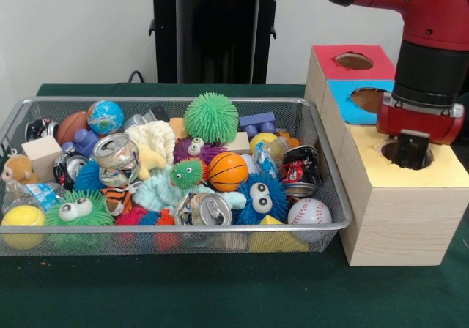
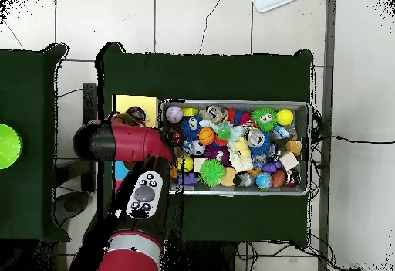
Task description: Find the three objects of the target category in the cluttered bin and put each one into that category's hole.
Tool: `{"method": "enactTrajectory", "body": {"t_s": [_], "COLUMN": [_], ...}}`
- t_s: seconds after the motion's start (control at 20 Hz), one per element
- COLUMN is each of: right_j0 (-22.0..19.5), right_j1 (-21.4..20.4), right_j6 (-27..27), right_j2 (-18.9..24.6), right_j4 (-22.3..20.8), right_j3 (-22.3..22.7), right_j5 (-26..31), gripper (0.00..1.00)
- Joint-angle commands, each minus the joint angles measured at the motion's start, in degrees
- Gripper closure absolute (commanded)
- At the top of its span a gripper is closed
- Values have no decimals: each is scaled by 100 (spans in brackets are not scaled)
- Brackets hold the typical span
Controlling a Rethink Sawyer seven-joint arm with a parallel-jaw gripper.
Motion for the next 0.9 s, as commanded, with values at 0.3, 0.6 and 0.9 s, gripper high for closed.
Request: {"method": "enactTrajectory", "body": {"t_s": [0.3,0.6,0.9], "right_j0": [-149,-176,-247], "right_j1": [-422,-684,-831], "right_j6": [583,516,440], "right_j2": [300,308,337], "right_j4": [-122,-183,-247], "right_j3": [341,414,484], "right_j5": [1068,1310,1418], "gripper": [100,100,100]}}
